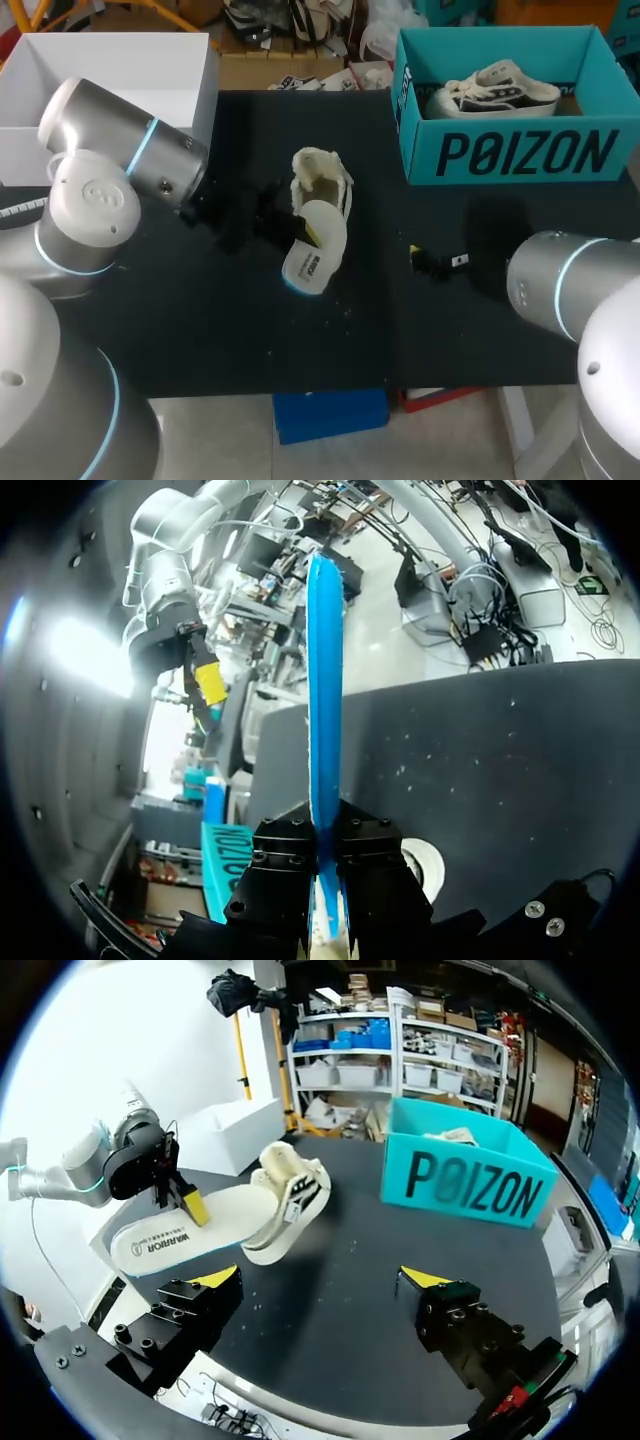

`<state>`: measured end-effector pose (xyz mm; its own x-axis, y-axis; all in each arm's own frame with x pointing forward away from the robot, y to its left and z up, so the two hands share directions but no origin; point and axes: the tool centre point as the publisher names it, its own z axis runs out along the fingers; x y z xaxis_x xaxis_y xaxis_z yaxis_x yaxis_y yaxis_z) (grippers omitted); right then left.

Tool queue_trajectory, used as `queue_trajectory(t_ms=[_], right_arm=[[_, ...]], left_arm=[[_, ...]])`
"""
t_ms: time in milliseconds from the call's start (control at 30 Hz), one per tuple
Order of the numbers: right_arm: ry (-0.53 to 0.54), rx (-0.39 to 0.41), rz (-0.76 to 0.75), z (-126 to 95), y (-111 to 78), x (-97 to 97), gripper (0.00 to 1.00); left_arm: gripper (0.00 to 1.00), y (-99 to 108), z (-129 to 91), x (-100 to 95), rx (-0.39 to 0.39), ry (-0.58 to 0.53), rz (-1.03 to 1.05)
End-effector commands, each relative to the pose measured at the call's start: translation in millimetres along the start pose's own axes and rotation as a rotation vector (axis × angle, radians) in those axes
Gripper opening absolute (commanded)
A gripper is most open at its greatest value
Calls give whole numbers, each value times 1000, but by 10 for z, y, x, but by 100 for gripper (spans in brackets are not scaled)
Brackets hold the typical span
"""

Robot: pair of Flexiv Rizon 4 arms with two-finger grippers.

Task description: Take the shoe out of the shoebox, open the shoe tongue, remove and reinsert the insole, then place the shoe into the shoebox

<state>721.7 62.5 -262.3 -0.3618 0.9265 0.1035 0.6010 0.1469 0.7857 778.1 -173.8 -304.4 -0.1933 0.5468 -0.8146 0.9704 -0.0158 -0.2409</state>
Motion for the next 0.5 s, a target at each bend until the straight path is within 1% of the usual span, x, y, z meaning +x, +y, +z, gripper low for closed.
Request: queue_trajectory(t_ms=[33,133,167,333,500], right_arm=[[53,-126,-22,-18,-5,-37,100],[53,-126,-22,-18,-5,-37,100],[53,-126,-22,-18,-5,-37,100],[53,-126,-22,-18,-5,-37,100],[53,-126,-22,-18,-5,-37,100]], left_arm=[[0,-13,23,-26,12,27,-8],[0,-40,26,-24,30,56,-29],[0,-53,22,-21,21,78,-38],[0,-116,-97,-2,-12,39,-56],[0,-146,-133,90,-14,58,-71]])
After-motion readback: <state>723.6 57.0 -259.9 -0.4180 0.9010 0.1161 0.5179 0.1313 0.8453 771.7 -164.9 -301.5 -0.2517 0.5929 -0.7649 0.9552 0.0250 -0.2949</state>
